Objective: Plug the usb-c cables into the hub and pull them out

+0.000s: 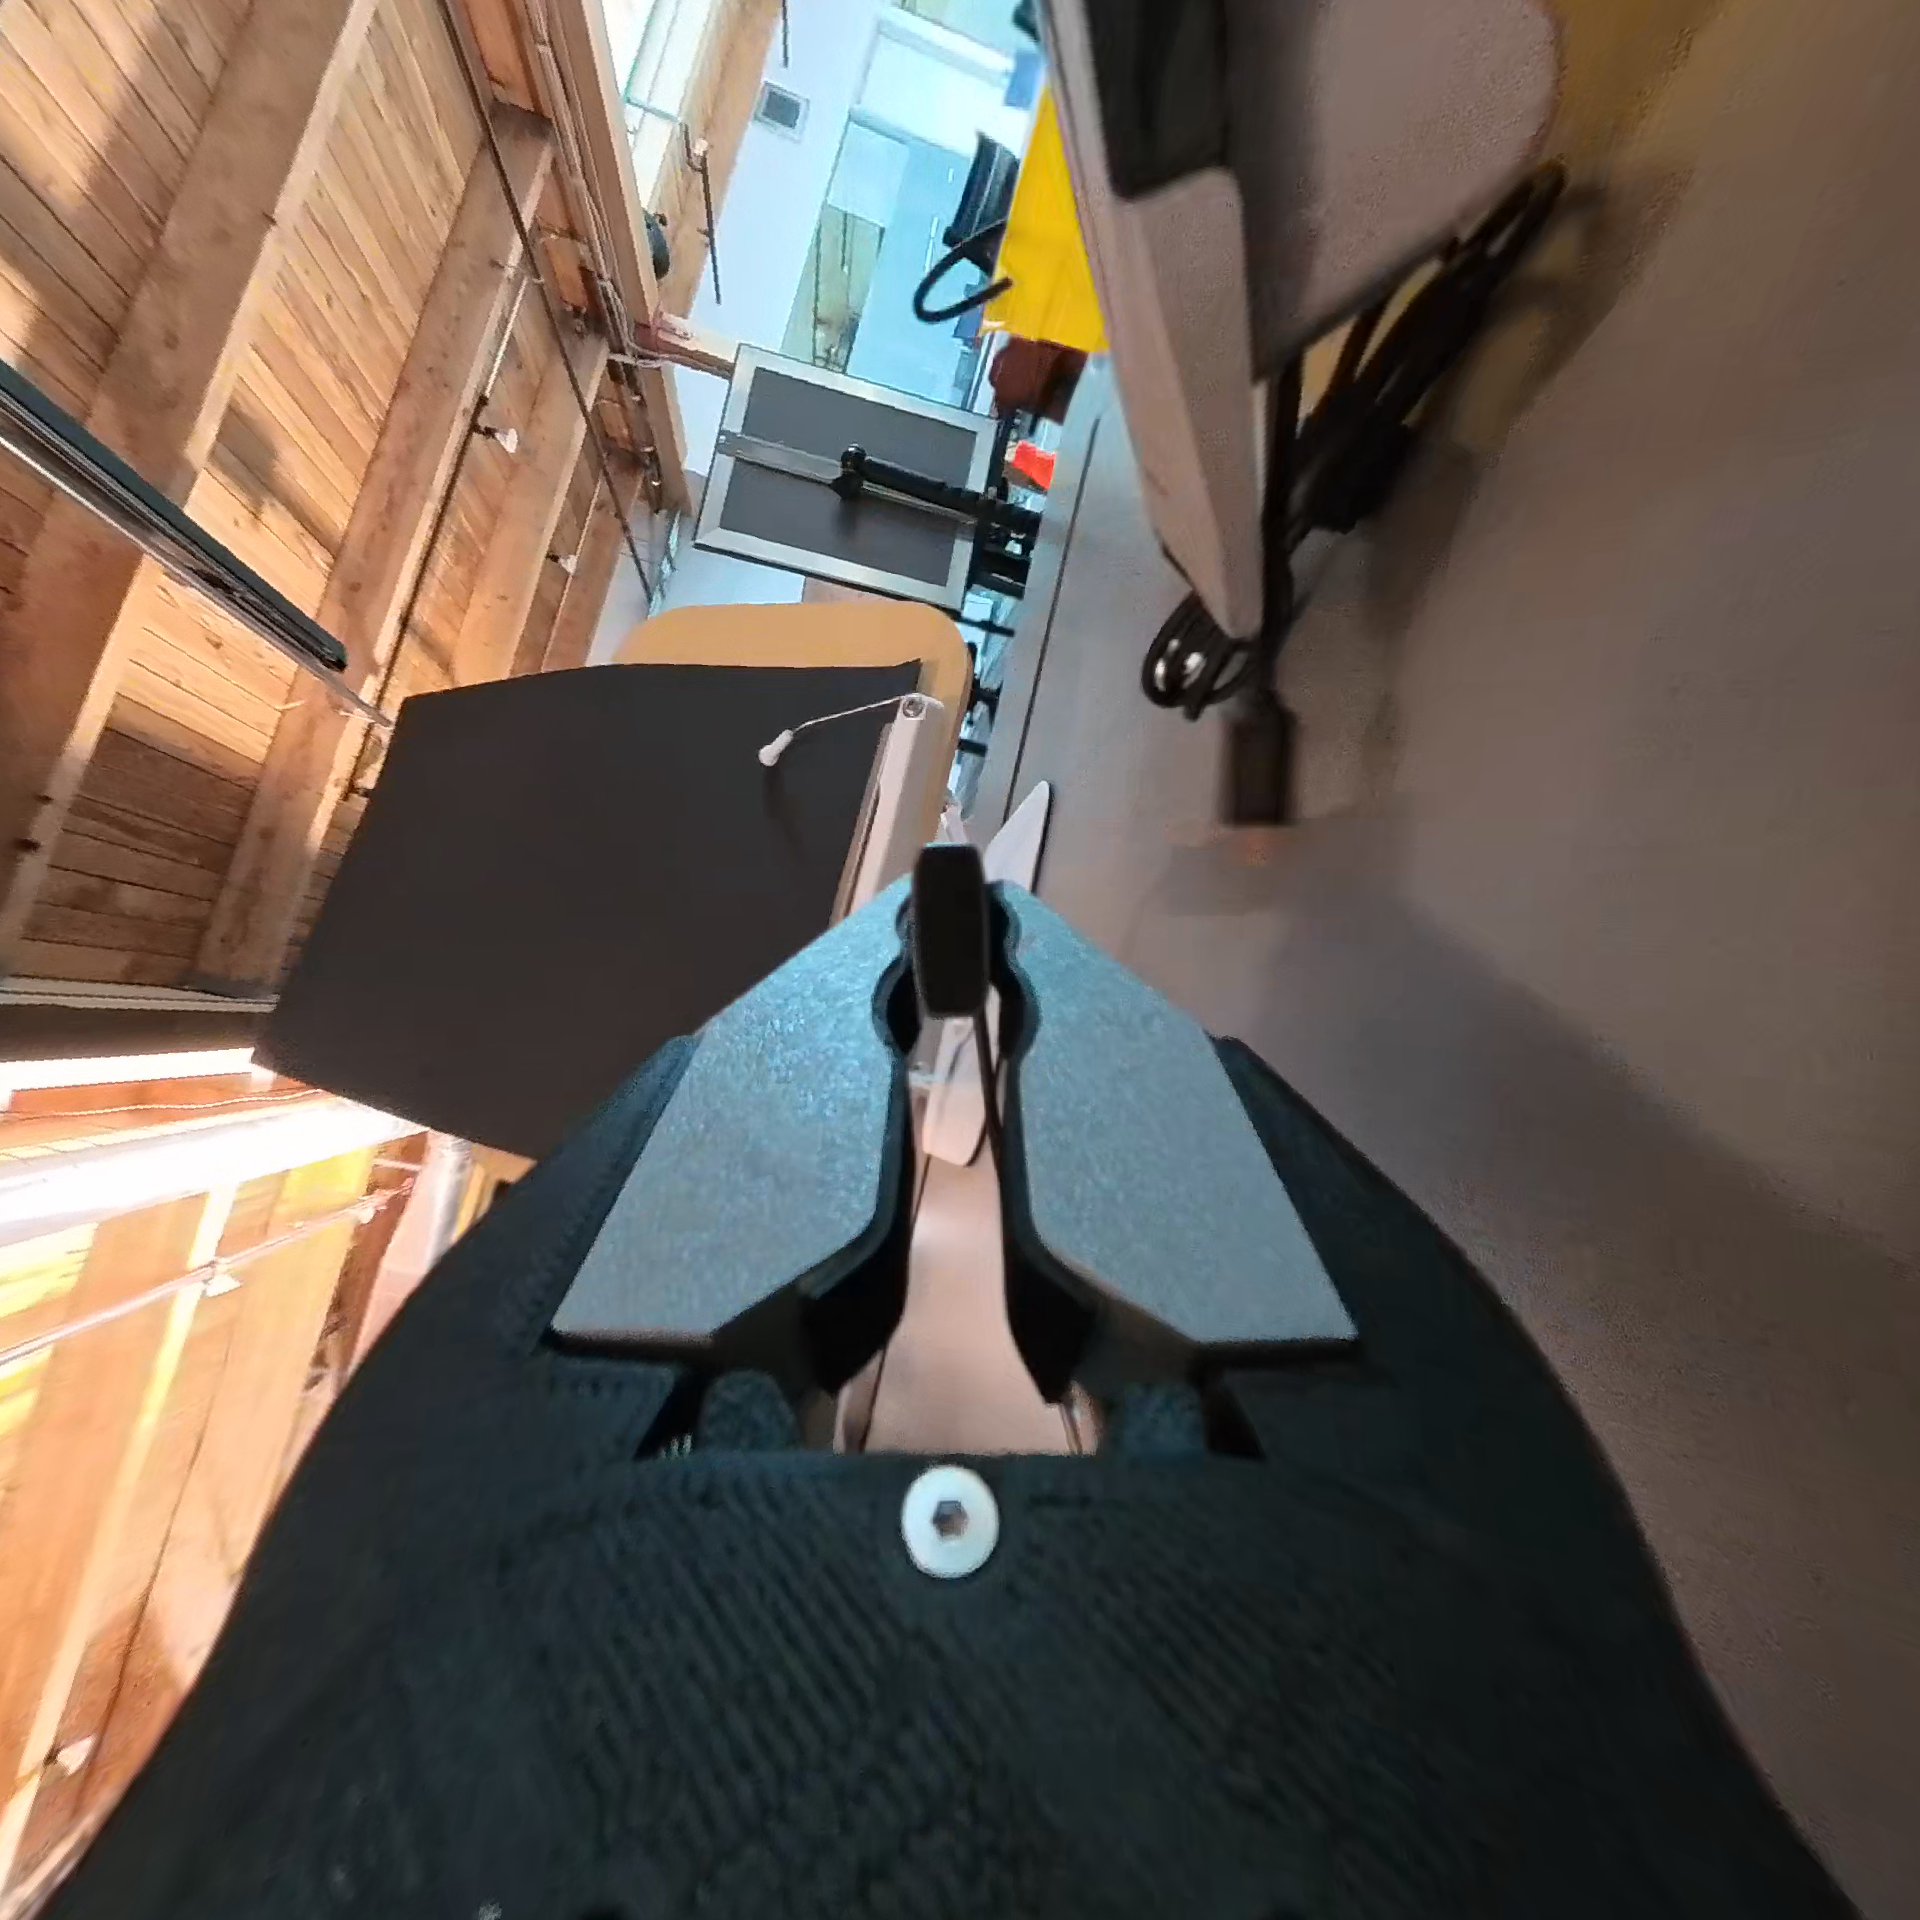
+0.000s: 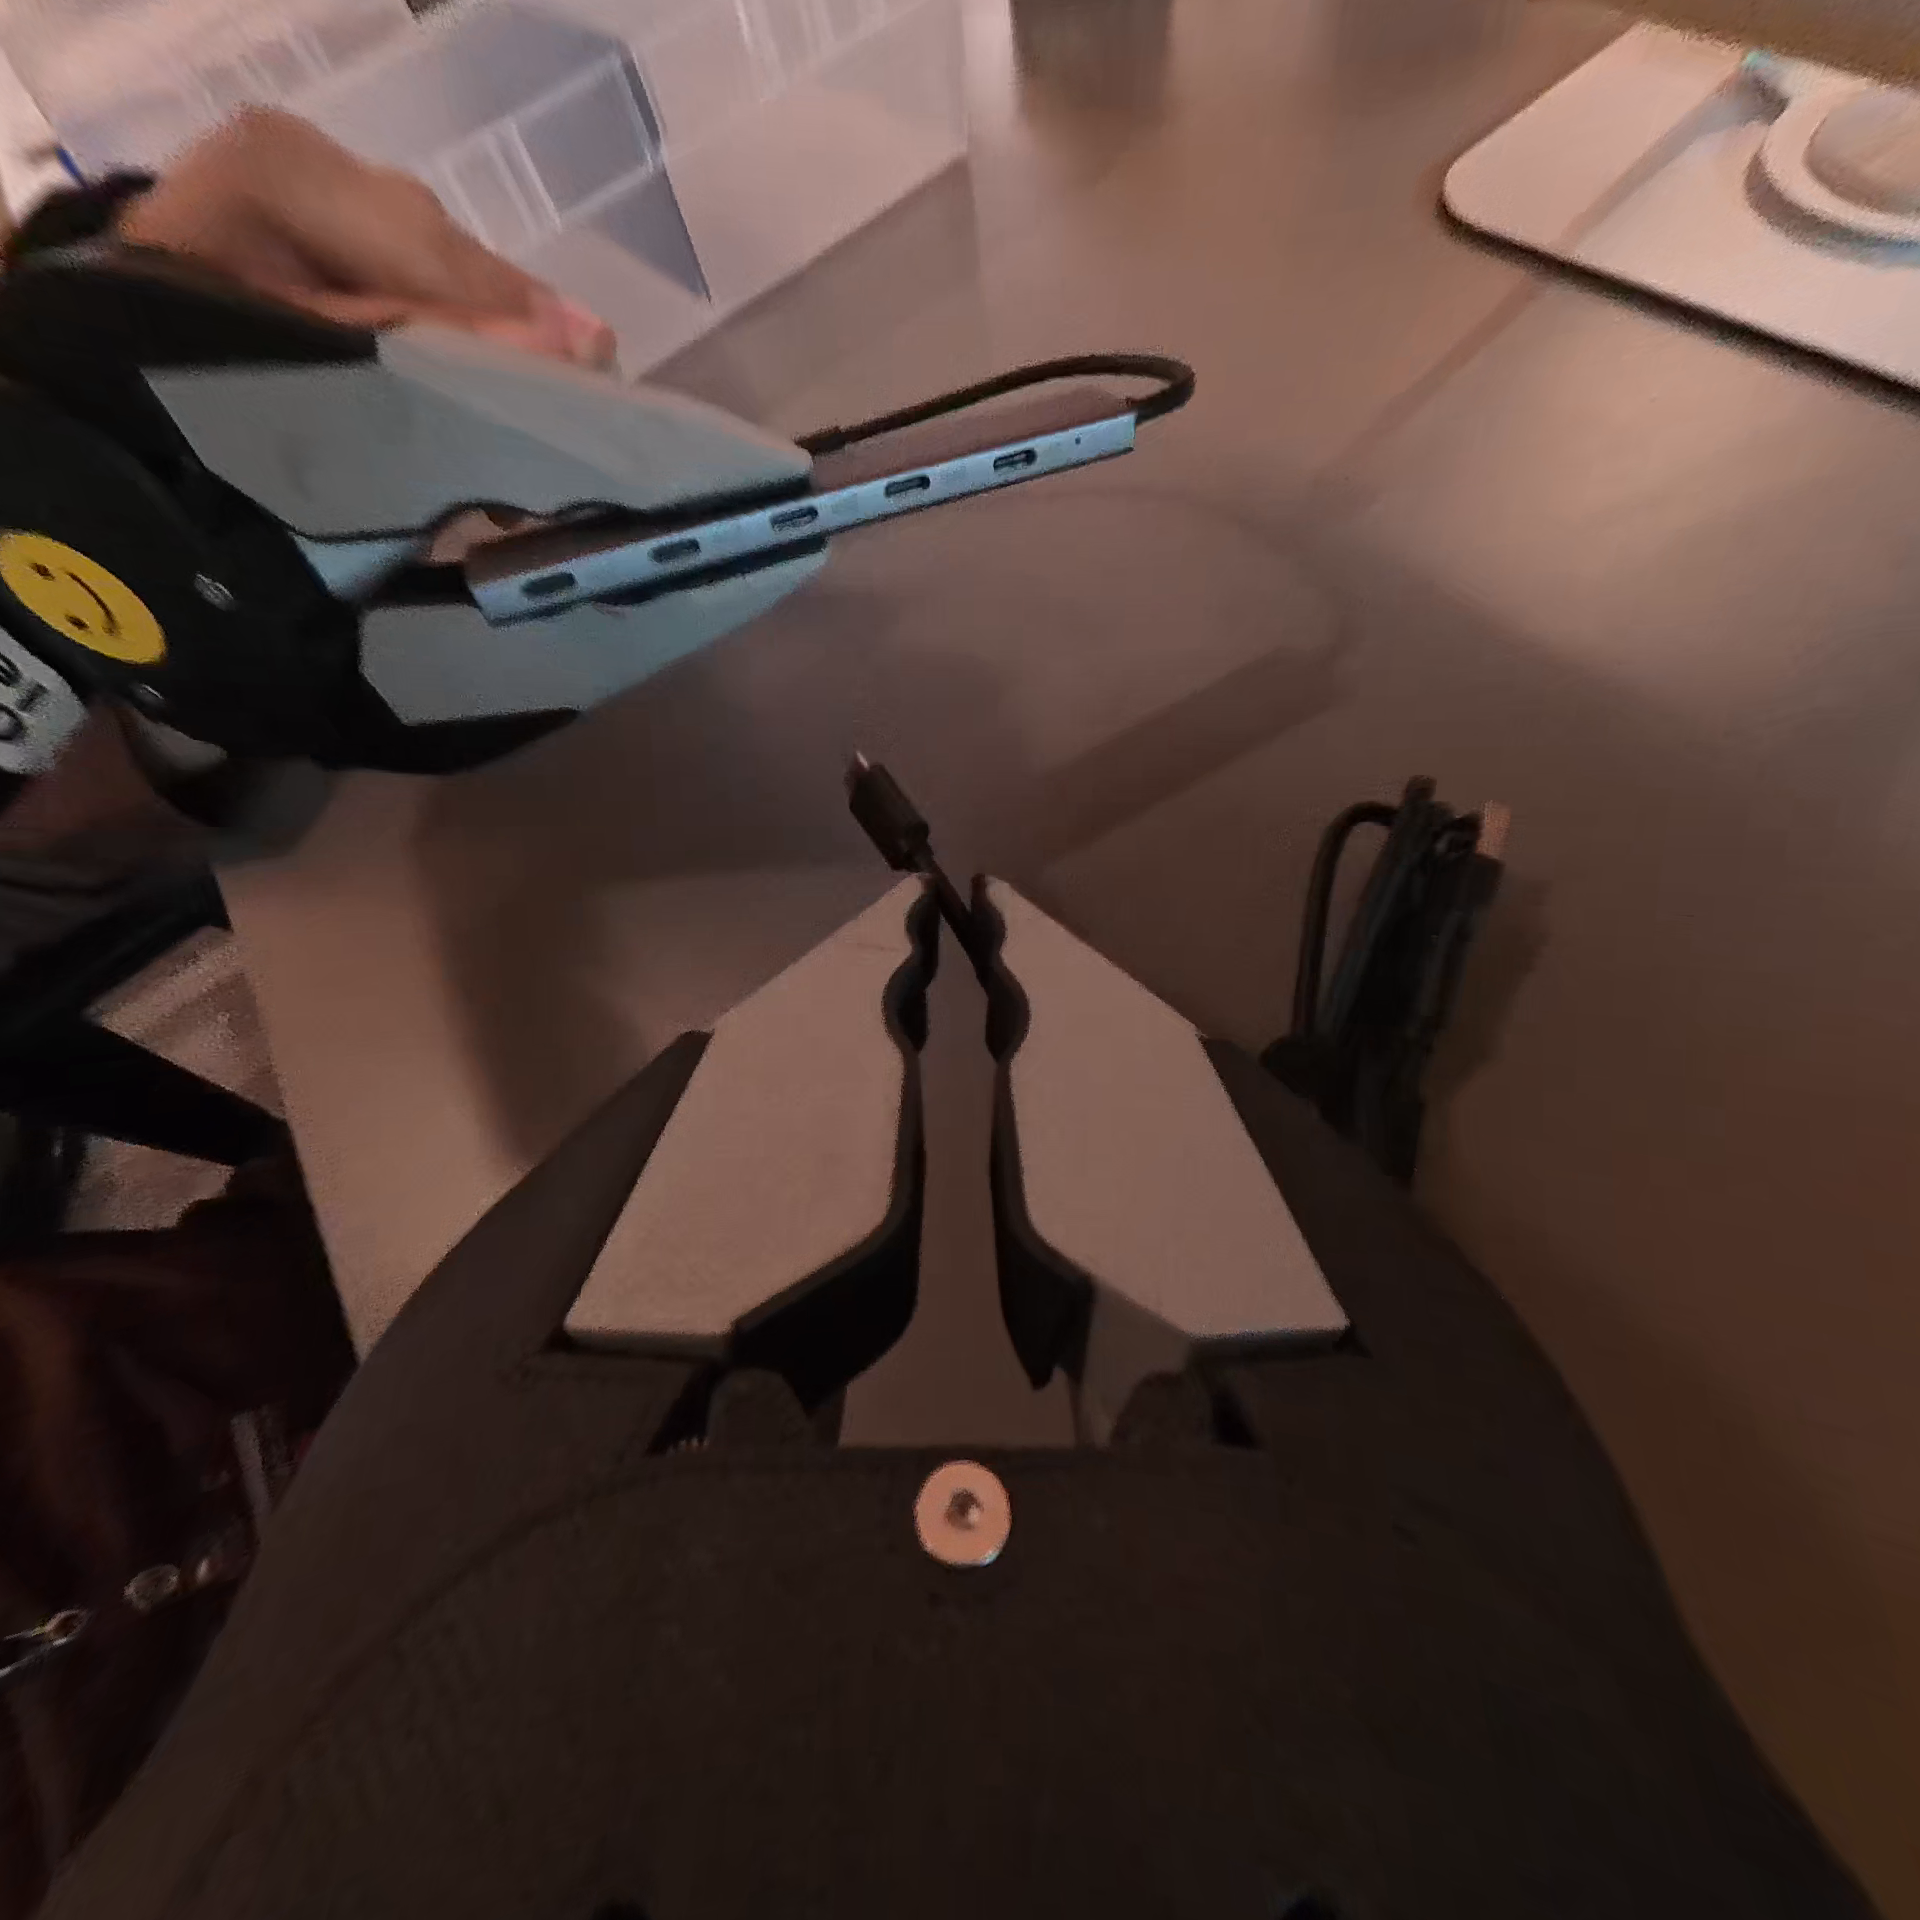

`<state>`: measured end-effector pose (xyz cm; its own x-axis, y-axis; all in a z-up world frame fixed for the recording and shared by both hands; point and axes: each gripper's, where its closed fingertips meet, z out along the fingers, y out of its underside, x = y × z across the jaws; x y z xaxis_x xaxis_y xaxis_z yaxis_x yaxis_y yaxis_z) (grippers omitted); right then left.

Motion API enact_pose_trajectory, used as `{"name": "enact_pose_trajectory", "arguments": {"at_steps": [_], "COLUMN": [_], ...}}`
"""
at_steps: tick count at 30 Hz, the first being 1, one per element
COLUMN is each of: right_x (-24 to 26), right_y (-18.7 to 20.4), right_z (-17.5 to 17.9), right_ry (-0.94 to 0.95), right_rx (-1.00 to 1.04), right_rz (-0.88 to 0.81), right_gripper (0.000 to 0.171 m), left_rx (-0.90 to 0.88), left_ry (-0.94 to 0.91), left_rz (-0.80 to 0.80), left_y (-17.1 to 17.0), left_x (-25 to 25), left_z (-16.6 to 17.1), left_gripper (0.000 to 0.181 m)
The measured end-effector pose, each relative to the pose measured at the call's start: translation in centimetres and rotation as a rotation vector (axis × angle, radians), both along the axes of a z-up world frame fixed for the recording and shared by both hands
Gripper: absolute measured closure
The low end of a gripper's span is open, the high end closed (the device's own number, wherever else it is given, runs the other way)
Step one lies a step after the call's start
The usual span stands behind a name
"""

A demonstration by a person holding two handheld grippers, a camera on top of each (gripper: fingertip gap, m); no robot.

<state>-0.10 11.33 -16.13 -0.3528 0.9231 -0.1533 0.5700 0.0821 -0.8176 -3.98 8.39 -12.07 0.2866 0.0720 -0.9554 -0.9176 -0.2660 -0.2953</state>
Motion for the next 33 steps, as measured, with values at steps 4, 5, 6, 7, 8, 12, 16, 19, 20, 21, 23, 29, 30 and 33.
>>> {"name": "enact_pose_trajectory", "arguments": {"at_steps": [4, 5, 6, 7, 8, 12, 16, 19, 20, 21, 23, 29, 30, 33], "right_x": [-0.4, -0.5, -0.6, -0.6, -0.7, -0.5, 0.0, -0.1, -0.1, -0.1, 0.0, -0.1, -0.1, -0.3], "right_y": [-0.1, -0.1, 0.0, 0.2, 0.2, -0.4, -1.2, -1.4, -1.6, -1.8, -1.8, -1.2, -1.1, -0.9], "right_z": [-0.8, -0.5, -0.1, 0.4, 0.8, 2.6, 2.9, 2.2, 1.9, 1.6, 1.2, 1.4, 1.4, 1.2], "right_ry": [0.017, 0.039, 0.064, 0.090, 0.118, 0.261, 0.348, 0.360, 0.362, 0.362, 0.370, 0.375, 0.375, 0.367], "right_rx": [0.046, 0.057, 0.074, 0.097, 0.127, 0.316, 0.592, 0.722, 0.734, 0.741, 0.775, 0.806, 0.812, 0.811], "right_rz": [0.012, 0.012, 0.008, 0.004, 0.004, 0.053, 0.114, 0.130, 0.141, 0.158, 0.172, 0.162, 0.156, 0.146], "right_gripper": [0.168, 0.160, 0.149, 0.141, 0.136, 0.116, 0.113, 0.117, 0.120, 0.124, 0.156, 0.158, 0.158, 0.158], "left_rx": [-0.008, -0.010, -0.014, -0.017, -0.019, -0.038, -0.046, -0.069, -0.087, -0.101, -0.111, -0.090, -0.089, -0.094], "left_ry": [-0.043, -0.049, -0.054, -0.064, -0.079, -0.174, -0.283, -0.350, -0.370, -0.379, -0.378, -0.356, -0.349, -0.338], "left_rz": [-0.046, -0.054, -0.063, -0.076, -0.098, -0.212, -0.309, -0.374, -0.397, -0.409, -0.411, -0.379, -0.372, -0.360], "left_y": [0.1, 0.0, 0.0, 0.0, 0.0, -0.3, -0.8, -1.2, -1.4, -1.4, -1.4, -1.2, -1.1, -1.1], "left_x": [0.8, 1.0, 1.1, 1.3, 1.7, 3.8, 5.3, 6.3, 6.7, 7.0, 7.2, 6.7, 6.6, 6.5], "left_z": [-0.2, -0.2, -0.2, -0.2, -0.2, -0.1, 0.3, 0.4, 0.2, 0.0, -0.2, -0.1, -0.2, -0.4], "left_gripper": [0.174, 0.174, 0.174, 0.174, 0.174, 0.173, 0.173, 0.173, 0.173, 0.173, 0.173, 0.173, 0.173, 0.172]}}
